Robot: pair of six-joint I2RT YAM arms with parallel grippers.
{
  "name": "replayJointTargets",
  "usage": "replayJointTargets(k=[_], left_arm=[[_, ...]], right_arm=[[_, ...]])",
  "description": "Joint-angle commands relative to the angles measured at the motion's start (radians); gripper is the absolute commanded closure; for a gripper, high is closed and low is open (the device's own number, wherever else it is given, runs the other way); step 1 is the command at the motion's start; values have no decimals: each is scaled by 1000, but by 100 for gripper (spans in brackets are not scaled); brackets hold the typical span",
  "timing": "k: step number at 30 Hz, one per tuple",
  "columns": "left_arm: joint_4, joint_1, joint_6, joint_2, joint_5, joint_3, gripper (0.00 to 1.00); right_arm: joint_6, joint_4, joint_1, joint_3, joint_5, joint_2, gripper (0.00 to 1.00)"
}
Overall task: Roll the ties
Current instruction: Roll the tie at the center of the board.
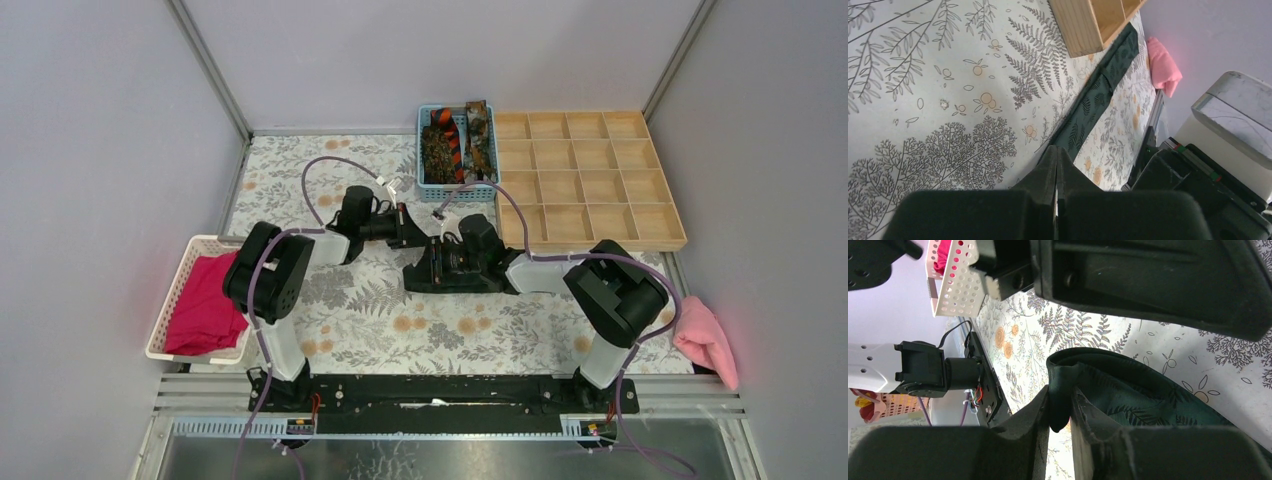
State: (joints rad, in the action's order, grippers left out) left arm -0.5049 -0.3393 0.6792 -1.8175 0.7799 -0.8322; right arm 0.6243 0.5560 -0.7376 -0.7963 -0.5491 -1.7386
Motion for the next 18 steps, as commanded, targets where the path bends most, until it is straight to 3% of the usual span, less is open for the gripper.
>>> replayJointTargets(k=[1, 6, 12, 18], left_arm=[[-5, 21, -80, -22, 180, -54, 100], [234, 19, -223, 8, 188, -71, 100], [143, -8, -169, -10, 240, -1, 100], [190, -17, -194, -56, 263, -23, 100]], right_arm=[[-29, 4, 4, -47, -29, -1, 74], [-52, -35, 4, -67, -8, 6, 74], [-82, -78, 4, -90, 25, 8, 74], [-116, -117, 9, -105, 47, 20, 74]])
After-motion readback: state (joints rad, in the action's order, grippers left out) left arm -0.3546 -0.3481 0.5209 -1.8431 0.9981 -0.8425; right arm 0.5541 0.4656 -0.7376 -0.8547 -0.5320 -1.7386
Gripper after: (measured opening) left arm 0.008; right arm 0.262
